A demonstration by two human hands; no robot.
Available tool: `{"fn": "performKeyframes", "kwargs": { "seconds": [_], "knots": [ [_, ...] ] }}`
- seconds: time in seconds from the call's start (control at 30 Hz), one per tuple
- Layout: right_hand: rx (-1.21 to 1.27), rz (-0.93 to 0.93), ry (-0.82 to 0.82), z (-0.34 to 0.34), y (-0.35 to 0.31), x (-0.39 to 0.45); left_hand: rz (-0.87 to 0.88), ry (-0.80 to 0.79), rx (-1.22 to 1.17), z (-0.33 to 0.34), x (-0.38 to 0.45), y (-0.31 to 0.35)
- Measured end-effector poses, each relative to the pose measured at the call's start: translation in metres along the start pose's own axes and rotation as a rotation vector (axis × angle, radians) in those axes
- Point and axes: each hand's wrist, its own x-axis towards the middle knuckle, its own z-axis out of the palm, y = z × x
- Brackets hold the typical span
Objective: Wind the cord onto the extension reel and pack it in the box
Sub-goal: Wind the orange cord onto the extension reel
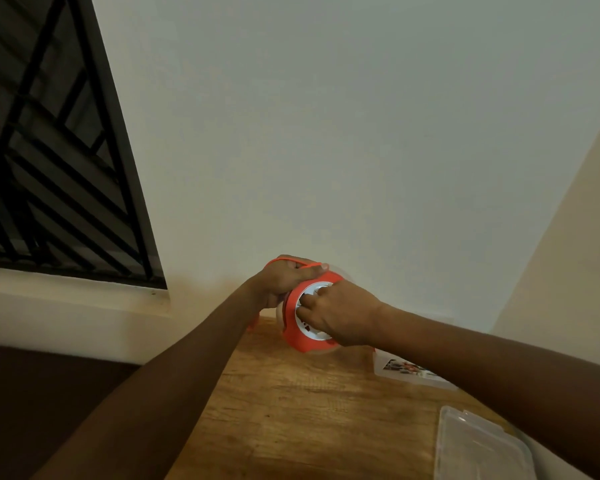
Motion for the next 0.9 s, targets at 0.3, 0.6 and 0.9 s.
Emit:
{"fn": "performKeyframes", "kwargs": {
  "seconds": [0.3, 0.6, 0.9],
  "knots": [
    [0.251, 0.414, 0.186, 0.013, -0.008, 0.011, 0.081, -0.04, -0.204, 0.007, 0.005, -0.008],
    [1.215, 1.235, 0.337, 0.04, 0.004, 0.032, 0.151, 0.241, -0.261, 0.011, 0.008, -0.014],
    [0.802, 0.944, 0.53, 0.068, -0.021, 0.012, 0.012, 0.264, -0.281, -0.015, 0.003, -0.04]
  ]
}}
